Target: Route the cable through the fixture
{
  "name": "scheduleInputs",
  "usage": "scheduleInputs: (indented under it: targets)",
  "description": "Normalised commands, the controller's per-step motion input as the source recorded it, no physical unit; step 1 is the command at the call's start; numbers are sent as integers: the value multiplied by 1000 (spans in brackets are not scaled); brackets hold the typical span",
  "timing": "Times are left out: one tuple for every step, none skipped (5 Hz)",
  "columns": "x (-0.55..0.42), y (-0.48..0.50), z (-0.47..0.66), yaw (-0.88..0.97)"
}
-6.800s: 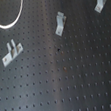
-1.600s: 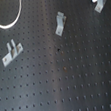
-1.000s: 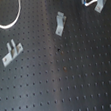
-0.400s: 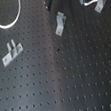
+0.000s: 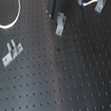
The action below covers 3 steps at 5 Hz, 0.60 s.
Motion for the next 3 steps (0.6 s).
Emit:
scheduleInputs:
  targets:
    - [-467, 253, -92, -605]
    - [-464, 209, -137, -602]
    - [-40, 217, -5, -23]
